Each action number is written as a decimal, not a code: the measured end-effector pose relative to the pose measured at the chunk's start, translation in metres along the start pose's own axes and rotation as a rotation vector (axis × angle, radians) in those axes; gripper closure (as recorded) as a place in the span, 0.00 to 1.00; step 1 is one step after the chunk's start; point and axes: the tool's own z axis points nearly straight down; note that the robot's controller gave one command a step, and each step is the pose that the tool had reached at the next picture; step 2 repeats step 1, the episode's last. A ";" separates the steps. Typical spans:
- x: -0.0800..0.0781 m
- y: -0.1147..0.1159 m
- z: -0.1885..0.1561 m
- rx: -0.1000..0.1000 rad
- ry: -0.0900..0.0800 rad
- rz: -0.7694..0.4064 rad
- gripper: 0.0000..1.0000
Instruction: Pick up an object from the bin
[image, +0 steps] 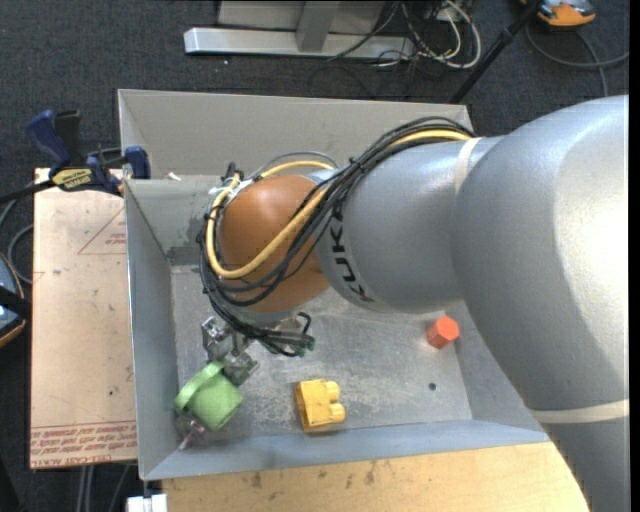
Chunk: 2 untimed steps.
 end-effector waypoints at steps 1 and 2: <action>-0.001 0.000 -0.152 -0.002 -0.006 0.007 1.00; -0.001 0.000 -0.152 -0.002 -0.006 0.007 1.00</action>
Offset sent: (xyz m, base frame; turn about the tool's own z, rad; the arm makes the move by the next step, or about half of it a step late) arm -0.0024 -0.0005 0.1468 0.0038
